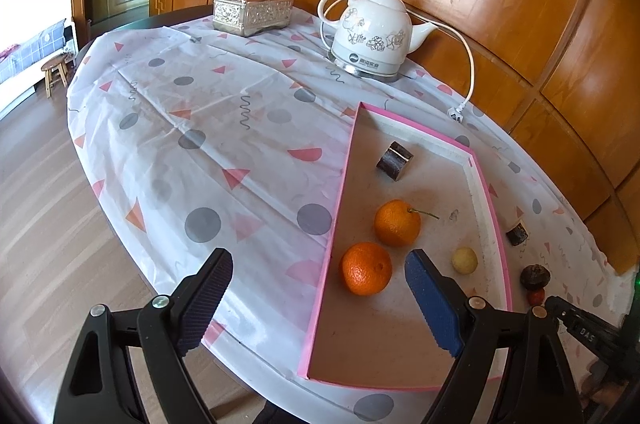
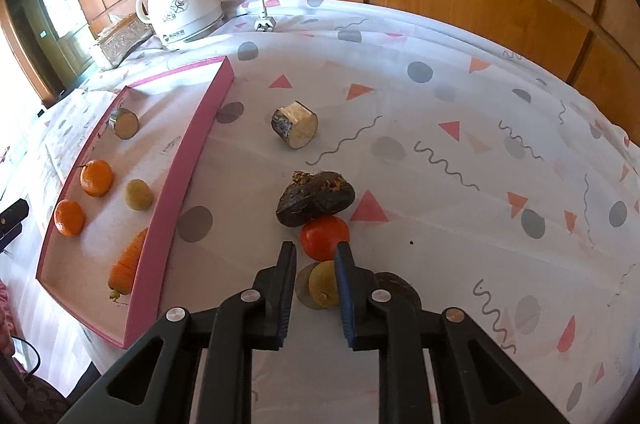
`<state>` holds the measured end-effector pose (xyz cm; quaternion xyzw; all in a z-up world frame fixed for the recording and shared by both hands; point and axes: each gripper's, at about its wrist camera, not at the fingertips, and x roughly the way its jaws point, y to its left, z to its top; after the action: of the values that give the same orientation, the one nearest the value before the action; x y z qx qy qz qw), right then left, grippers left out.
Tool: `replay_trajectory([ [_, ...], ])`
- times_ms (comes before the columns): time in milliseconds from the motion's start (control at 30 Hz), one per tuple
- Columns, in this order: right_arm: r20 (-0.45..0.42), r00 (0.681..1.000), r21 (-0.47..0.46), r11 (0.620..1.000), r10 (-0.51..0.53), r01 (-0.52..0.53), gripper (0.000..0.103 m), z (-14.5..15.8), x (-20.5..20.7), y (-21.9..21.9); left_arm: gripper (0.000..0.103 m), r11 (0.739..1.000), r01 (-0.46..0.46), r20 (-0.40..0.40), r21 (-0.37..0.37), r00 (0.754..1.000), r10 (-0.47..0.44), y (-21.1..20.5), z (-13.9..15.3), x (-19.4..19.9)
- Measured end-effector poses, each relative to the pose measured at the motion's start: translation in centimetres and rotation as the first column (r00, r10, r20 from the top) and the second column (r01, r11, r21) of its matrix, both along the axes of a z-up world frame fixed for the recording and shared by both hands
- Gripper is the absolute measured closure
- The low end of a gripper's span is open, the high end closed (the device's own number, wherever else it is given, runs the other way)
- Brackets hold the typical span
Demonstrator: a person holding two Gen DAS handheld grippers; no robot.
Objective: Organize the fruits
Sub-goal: 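Close the right gripper on the red tomato and lift it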
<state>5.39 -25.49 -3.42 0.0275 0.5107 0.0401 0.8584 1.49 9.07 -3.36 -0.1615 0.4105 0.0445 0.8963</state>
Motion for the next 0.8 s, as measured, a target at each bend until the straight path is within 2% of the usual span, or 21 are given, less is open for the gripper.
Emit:
replay_trajectory([
  [267, 0.046, 0.999, 0.017, 1.000, 0.007, -0.008, 0.090, 1.7, -1.6, -0.1, 0.013, 1.000, -0.021, -0.003, -0.018, 1.000, 0.021, 0.8, -0.1, 0.2],
  [467, 0.047, 0.999, 0.042, 0.999, -0.002, 0.000, 0.092, 2.1, -3.5, -1.1, 0.013, 1.000, -0.009, -0.011, -0.016, 1.000, 0.009, 0.6, -0.4, 0.3],
  [600, 0.032, 0.999, 0.064, 0.998, -0.027, 0.025, 0.091, 1.9, -3.0, -1.9, 0.013, 1.000, -0.002, -0.014, -0.014, 1.000, 0.002, 0.4, -0.5, 0.3],
  [667, 0.020, 1.000, 0.083, 0.997, -0.014, 0.013, 0.082, 1.6, -2.2, -1.7, 0.013, 1.000, -0.002, -0.012, -0.012, 1.000, 0.002, 0.4, -0.4, 0.3],
  [700, 0.016, 1.000, 0.077, 0.997, -0.005, 0.004, 0.072, 1.4, -1.9, -1.4, 0.013, 1.000, -0.002, -0.010, -0.012, 1.000, 0.002, 0.5, -0.4, 0.3],
  [800, -0.014, 1.000, 0.039, 0.999, 0.019, -0.018, 0.071, 0.3, -0.5, -0.4, 0.013, 1.000, -0.004, -0.007, -0.011, 1.000, 0.004, 0.6, -0.3, 0.3],
])
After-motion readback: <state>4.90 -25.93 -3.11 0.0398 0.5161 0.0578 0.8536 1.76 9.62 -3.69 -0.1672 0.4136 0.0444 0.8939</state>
